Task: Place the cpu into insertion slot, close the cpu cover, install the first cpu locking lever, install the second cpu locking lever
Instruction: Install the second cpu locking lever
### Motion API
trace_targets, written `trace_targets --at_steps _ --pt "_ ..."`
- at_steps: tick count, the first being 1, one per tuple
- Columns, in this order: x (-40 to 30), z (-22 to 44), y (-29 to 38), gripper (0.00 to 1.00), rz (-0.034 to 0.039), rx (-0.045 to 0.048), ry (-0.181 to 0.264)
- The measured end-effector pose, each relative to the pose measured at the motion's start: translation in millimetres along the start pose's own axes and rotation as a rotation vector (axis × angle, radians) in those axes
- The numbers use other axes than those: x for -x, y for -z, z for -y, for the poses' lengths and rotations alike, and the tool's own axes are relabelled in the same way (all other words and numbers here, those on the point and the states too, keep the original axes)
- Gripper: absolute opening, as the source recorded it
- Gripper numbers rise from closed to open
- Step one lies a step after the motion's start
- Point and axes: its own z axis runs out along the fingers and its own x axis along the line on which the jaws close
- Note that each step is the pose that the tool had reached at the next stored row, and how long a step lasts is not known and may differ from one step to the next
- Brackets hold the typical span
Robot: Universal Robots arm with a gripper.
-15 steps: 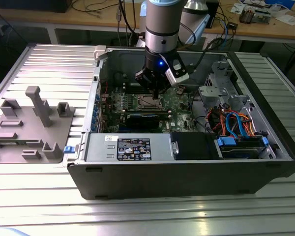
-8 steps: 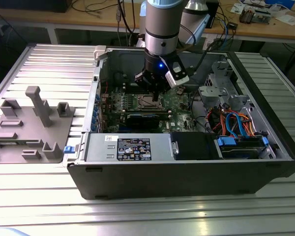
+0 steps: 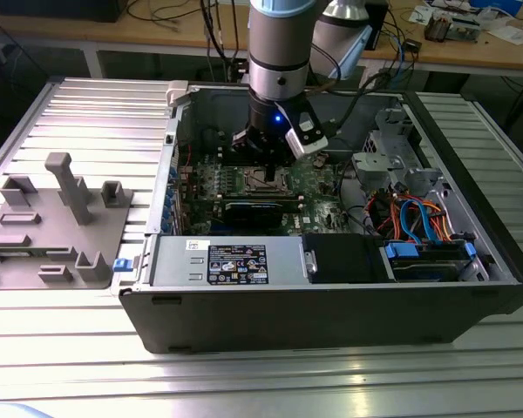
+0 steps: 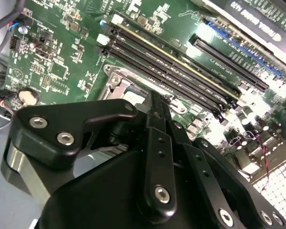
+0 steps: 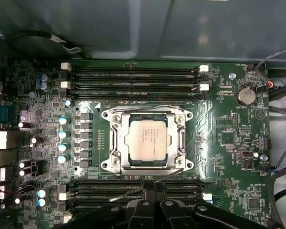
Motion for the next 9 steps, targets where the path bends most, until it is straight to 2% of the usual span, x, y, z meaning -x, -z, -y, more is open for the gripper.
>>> trace_targets --at_steps 3,6,7,9 --pt "-2.8 5.2 -0.3 0.11 0.0 0.0024 0.0" --pt "-7.0 6.8 -1.2 0.11 0.0001 0.0078 0.0" --pt "-10.8 7.2 -1.7 0.11 0.0001 0.0124 -0.001" --pt "-14.0 7.3 -2.1 0.11 0.0004 0.0135 -0.001"
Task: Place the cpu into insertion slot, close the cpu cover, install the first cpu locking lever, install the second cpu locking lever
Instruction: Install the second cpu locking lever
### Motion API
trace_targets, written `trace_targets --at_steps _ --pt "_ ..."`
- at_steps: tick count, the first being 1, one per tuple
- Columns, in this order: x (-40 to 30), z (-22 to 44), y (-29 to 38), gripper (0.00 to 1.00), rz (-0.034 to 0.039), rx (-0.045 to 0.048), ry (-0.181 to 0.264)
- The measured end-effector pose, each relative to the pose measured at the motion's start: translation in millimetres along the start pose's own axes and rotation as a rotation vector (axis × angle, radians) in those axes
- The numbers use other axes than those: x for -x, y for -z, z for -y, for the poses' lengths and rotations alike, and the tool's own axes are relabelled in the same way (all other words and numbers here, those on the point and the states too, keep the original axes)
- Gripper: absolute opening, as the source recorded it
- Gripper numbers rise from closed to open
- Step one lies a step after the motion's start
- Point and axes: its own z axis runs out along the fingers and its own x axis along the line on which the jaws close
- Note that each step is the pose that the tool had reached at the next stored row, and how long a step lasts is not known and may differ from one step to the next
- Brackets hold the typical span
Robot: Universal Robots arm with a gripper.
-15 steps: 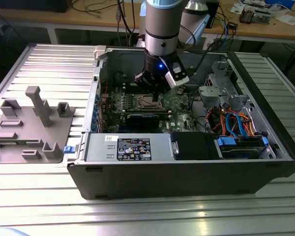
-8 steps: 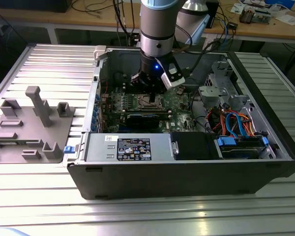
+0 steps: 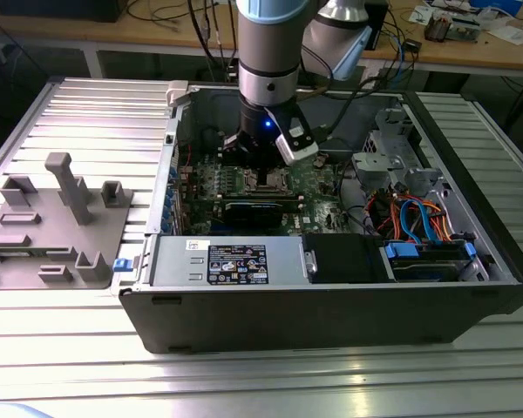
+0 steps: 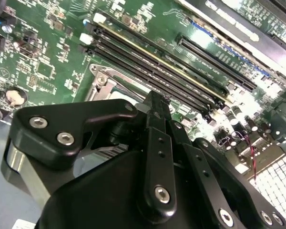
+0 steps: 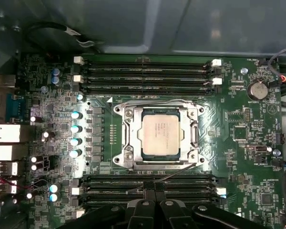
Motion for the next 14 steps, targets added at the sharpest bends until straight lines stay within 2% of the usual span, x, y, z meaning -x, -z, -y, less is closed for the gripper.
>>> trace_targets --at_steps 10,14 --pt "-1.0 1.1 0.0 0.11 -0.0002 0.0015 0.0" --pt "-0.9 4.6 0.0 0.11 -0.0001 0.0142 -0.001"
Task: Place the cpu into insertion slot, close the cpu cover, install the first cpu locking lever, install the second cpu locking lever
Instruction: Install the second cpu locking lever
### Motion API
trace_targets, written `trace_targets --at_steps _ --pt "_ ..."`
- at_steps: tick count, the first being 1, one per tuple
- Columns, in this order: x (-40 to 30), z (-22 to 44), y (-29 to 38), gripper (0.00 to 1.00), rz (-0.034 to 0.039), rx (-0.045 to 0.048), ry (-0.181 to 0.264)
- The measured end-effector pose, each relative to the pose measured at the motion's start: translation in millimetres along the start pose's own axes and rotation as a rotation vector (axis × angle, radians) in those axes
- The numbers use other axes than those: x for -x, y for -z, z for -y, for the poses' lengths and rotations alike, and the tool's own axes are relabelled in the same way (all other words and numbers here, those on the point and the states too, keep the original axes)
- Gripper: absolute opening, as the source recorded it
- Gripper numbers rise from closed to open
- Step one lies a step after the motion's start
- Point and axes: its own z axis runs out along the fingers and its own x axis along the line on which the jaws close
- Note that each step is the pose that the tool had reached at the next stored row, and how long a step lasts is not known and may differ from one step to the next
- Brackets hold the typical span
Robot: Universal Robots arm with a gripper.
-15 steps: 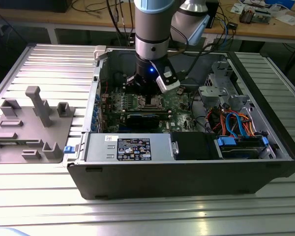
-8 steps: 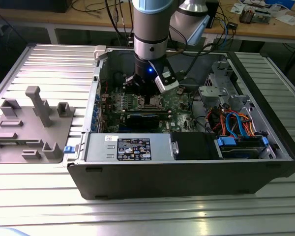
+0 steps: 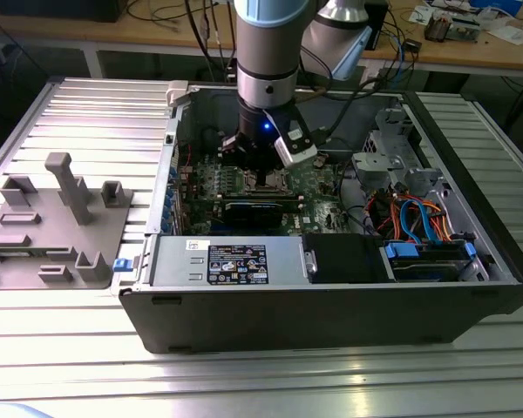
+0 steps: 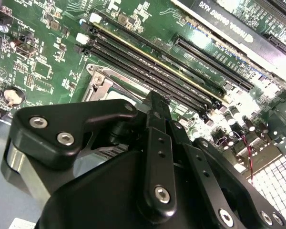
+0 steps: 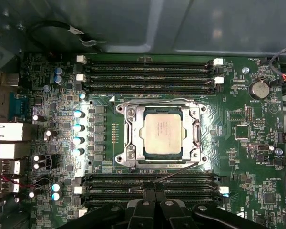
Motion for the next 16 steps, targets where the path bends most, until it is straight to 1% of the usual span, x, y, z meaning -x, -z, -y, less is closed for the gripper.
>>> trace_targets --at_steps 3,5,16 --pt "-1.1 1.5 -0.5 0.11 0.0002 0.0145 -0.001" --pt "-2.9 1.5 -0.8 0.11 0.0003 0.0206 -0.001" --pt "-3.1 1.6 -1.1 0.11 0.0002 0.021 -0.001"
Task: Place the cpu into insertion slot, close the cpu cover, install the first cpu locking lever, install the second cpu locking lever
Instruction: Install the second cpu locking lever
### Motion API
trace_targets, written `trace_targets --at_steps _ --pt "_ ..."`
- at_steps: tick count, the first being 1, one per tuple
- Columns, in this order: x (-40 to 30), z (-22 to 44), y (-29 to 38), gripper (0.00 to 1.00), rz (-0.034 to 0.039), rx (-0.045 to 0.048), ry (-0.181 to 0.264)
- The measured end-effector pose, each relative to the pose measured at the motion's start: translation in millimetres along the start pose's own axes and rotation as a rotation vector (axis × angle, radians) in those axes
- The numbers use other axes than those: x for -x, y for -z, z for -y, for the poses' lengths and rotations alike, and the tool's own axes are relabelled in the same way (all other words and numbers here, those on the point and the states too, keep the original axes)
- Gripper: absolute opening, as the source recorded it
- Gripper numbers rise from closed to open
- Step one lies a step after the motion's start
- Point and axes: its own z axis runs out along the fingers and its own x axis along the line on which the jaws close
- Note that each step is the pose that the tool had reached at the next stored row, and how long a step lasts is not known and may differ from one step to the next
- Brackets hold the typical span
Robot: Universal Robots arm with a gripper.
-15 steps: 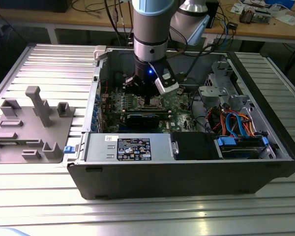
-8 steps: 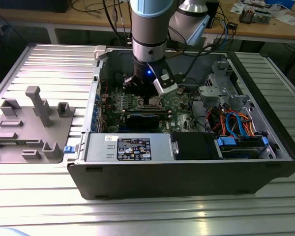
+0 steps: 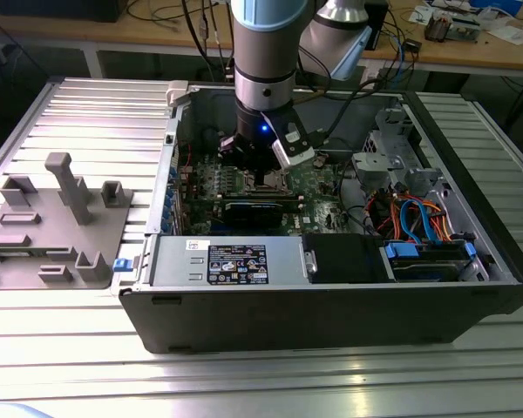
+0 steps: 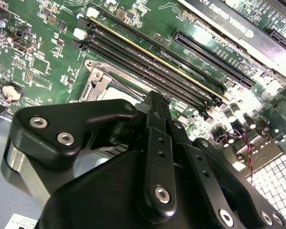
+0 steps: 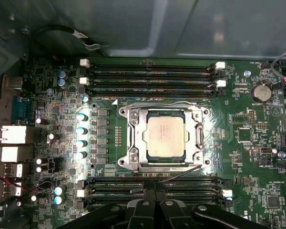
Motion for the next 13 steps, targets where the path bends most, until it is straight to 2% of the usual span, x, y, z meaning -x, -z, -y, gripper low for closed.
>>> trace_targets --at_steps 10,11,12,13 --pt "0.2 0.0 -0.2 0.11 -0.0014 0.0002 0.0" --pt "1.0 0.1 -0.8 0.11 -0.0102 0.0009 -0.001" --pt "1.2 0.3 -2.4 0.11 -0.0221 0.0011 -0.002" --pt "1.1 0.4 -3.9 0.11 -0.0267 0.0012 -0.003"
